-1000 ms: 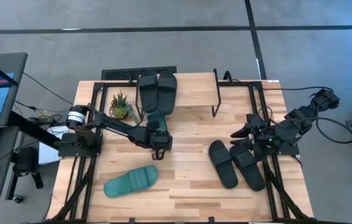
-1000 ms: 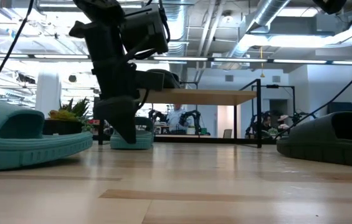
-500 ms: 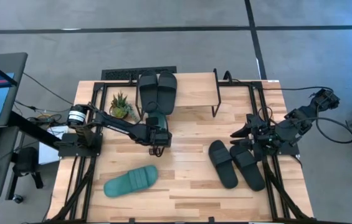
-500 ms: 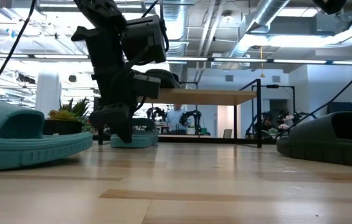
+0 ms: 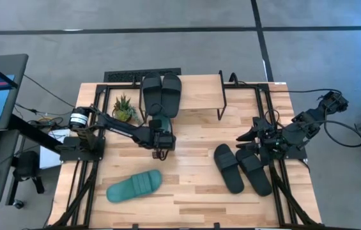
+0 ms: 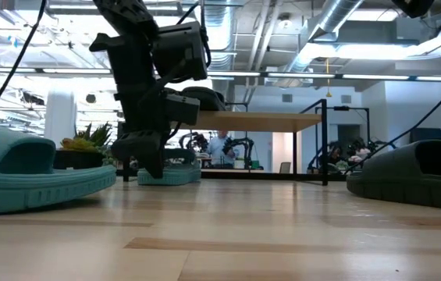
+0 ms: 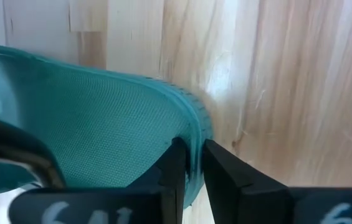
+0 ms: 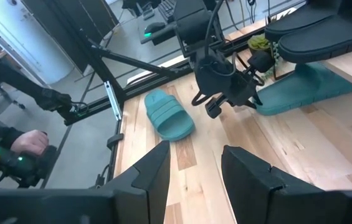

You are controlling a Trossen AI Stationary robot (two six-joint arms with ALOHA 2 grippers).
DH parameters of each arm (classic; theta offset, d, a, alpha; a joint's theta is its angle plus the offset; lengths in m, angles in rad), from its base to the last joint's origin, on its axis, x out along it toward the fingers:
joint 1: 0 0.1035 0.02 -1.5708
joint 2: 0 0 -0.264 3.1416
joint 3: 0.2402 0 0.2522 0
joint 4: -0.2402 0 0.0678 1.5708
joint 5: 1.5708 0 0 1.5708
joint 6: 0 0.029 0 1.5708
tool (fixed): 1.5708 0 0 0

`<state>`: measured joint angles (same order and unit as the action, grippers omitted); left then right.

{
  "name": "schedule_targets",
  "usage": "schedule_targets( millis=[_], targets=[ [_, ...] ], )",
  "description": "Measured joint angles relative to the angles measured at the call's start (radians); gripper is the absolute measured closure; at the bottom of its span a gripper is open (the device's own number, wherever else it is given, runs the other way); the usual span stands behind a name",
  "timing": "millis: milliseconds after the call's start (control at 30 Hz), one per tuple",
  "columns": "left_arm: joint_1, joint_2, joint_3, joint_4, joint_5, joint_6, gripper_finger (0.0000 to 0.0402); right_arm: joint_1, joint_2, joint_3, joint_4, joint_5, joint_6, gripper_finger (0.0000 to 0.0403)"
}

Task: Pick and place slides into the shelf
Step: Put the blue slide under the shelf

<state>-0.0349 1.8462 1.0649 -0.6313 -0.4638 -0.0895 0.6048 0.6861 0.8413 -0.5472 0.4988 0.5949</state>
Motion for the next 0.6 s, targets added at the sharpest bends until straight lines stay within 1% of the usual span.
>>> schedule_targets(
  millis=[467,500,600],
  targets=[
    [0.032,-0.001,-0.001,0.047,0.005,0.017,0.0367,0.0,0.0,0.0,-0.006,0.0,0.0,0.0272],
    [0.034,-0.001,-0.001,0.052,-0.002,0.016,0.0367,0.0,0.0,0.0,-0.006,0.0,0.0,0.0272],
    [0.052,0.007,-0.004,0.062,-0.075,0.009,0.0367,0.0,0.0,0.0,-0.006,0.0,0.0,0.0272]
  ],
)
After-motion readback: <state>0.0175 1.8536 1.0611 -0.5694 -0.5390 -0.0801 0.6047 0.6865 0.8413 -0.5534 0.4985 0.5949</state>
